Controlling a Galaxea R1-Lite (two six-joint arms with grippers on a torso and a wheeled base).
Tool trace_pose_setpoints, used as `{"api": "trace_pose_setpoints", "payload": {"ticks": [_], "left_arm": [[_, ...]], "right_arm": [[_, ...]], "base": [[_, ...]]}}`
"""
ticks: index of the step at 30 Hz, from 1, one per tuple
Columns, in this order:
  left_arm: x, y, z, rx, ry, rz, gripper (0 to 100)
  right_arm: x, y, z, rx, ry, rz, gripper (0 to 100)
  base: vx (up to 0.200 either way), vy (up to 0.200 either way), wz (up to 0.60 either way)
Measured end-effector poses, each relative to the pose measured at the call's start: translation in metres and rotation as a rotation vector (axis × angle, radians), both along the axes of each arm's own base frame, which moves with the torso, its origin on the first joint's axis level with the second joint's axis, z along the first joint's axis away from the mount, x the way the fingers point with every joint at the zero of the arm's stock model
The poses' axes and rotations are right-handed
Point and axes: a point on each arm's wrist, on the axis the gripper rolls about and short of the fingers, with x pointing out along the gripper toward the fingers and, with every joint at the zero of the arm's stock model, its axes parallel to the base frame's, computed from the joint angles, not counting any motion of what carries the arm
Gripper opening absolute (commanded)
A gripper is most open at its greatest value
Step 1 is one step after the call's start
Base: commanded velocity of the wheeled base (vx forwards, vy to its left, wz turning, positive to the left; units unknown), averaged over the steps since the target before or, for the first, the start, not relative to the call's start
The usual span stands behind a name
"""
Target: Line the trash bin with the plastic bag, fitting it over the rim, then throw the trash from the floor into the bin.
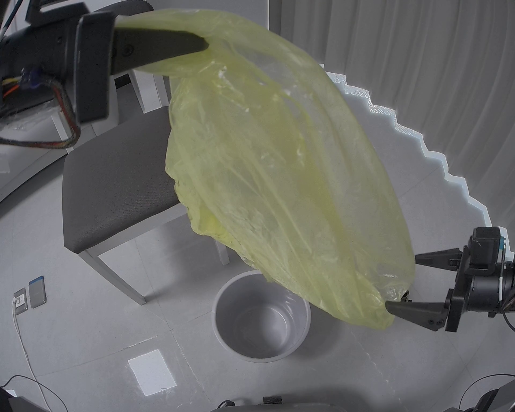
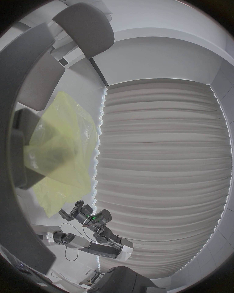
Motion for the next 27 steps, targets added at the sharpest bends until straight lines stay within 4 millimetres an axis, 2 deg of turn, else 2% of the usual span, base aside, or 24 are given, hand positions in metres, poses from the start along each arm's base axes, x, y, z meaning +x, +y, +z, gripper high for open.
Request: {"api": "trace_pose_setpoints", "payload": {"ticks": [3,4,9,20,27], "left_arm": [[0.0,0.0,0.0,0.0,0.001,0.0,0],[0.0,0.0,0.0,0.0,0.001,0.0,0],[0.001,0.0,0.0,0.0,0.003,0.001,0],[0.006,0.0,-0.005,0.02,0.015,0.065,0],[0.013,0.0,-0.023,0.029,0.094,0.212,0]], "right_arm": [[0.012,0.007,0.002,0.02,-0.036,0.0,100],[0.015,0.009,0.001,0.024,-0.043,-0.002,0],[0.027,0.016,-0.005,0.015,-0.028,-0.007,0],[0.036,0.017,-0.009,0.005,-0.009,-0.021,0],[0.042,0.015,-0.008,0.005,-0.008,-0.059,0]], "base": [[0.0,0.0,0.0],[0.0,0.0,0.0],[0.0,0.0,0.0],[0.0,0.0,0.0],[0.0,0.0,0.0]]}}
